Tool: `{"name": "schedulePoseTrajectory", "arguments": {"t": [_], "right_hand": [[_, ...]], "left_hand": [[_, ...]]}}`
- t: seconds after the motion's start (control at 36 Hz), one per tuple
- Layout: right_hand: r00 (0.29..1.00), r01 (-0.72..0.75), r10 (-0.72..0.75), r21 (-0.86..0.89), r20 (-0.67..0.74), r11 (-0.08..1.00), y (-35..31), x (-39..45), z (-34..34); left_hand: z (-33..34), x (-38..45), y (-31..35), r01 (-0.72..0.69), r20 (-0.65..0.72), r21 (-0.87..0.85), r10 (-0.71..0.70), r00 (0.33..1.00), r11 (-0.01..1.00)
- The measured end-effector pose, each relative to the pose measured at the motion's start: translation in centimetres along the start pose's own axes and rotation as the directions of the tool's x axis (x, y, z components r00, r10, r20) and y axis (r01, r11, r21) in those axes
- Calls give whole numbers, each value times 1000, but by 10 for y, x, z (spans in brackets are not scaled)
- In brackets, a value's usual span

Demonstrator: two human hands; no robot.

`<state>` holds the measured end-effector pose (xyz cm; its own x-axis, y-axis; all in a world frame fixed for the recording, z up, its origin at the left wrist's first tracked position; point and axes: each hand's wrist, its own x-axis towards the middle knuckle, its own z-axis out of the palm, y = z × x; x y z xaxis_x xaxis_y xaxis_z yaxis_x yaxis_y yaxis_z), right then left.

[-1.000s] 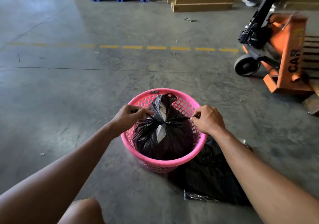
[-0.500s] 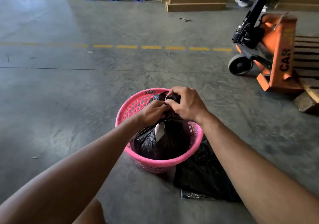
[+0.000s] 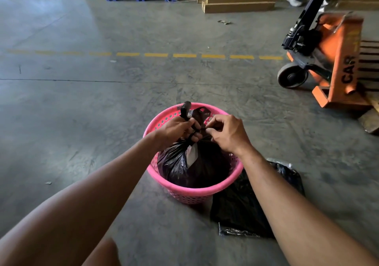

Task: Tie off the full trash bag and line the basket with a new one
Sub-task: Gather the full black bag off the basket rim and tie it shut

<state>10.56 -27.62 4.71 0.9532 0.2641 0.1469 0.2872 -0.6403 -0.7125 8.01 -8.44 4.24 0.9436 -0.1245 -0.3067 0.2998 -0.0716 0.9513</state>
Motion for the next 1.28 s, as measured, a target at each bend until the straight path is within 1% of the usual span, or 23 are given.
{"name": "schedulePoseTrajectory", "arguments": {"t": [0.08, 0.19, 0.25, 0.31, 0.36, 0.39, 0.42, 0.44, 0.47, 0.53, 0.56, 0.58, 0.61, 0.67, 0.75, 0.81, 0.83, 0.89, 0.97, 1.08, 1.17, 1.22, 1.28], "right_hand": [[996, -91, 93, 97, -11, 991, 2, -12, 10], [977, -213, 210, 263, 38, 941, 9, -31, 31], [971, -235, 237, 294, 30, 927, 11, -35, 39], [970, -240, 240, 302, 36, 923, 9, -37, 43], [969, -246, 246, 282, 35, 927, 8, -37, 46], [969, -243, 244, 268, 31, 932, 8, -38, 47], [971, -236, 236, 261, 28, 936, 8, -38, 47], [972, -233, 232, 256, 33, 938, 8, -38, 47], [974, -227, 226, 259, 35, 939, 7, -39, 47], [979, -200, 204, 264, 12, 944, 5, -40, 47], [983, -173, 183, 271, -9, 947, 2, -41, 46], [988, -135, 151, 291, -33, 947, 1, -42, 45], [991, -103, 126, 307, -55, 946, -1, -42, 44], [996, -49, 71, 316, -61, 948, -5, -43, 42], [998, 31, -11, 298, -68, 954, -10, -41, 37], [994, 68, -38, 294, -107, 953, -11, -40, 34], [992, 80, -45, 297, -121, 952, -11, -40, 33], [992, 88, -58, 277, -114, 957, -12, -41, 31], [992, 100, -79, 233, -94, 967, -14, -44, 33], [982, 97, -54, 237, -181, 967, -14, -43, 36], [970, 17, 34, 208, -240, 978, -7, -34, 31], [973, -30, 66, 164, -220, 986, -1, -29, 25], [979, -69, 78, 53, -191, 996, 7, -27, 20]], "left_hand": [[0, 2, 1, 66, -41, -61, -68, 997, 996], [3, 2, 3, 174, 6, -227, -178, 984, 958], [0, 3, 1, 190, 20, -272, -192, 981, 943], [1, -2, 5, 179, 17, -266, -181, 983, 947], [4, -6, 11, 139, 11, -191, -139, 990, 972], [5, -10, 18, 103, 0, -71, -103, 995, 992], [4, -12, 22, 68, -28, 106, -65, 997, 992], [3, -14, 28, 26, -44, 323, -12, 999, 946], [1, -15, 34, -26, -24, 504, 44, 999, 863], [-2, -17, 44, -136, 97, 771, 96, 991, 622], [-2, -18, 48, -169, 142, 855, 92, 986, 491], [-2, -19, 51, -208, 182, 902, 105, 978, 379], [-2, -19, 53, -239, 211, 926, 126, 969, 292], [0, -19, 56, -282, 258, 946, 157, 953, 158], [5, -24, 56, -263, 266, 964, 223, 938, -43], [8, -28, 54, -228, 263, 962, 288, 921, -150], [7, -29, 52, -219, 263, 961, 320, 910, -166], [1, -26, 45, -242, 270, 963, 395, 878, -120], [-13, -19, 32, -335, 261, 940, 491, 831, 68], [-25, -16, 17, -335, 157, 899, 506, 848, 282], [-30, -15, 4, -317, 86, 840, 469, 879, 440], [-29, -16, -5, -296, 46, 820, 459, 887, 490], [-28, -17, -12, -246, -6, 841, 463, 887, 483]]}}
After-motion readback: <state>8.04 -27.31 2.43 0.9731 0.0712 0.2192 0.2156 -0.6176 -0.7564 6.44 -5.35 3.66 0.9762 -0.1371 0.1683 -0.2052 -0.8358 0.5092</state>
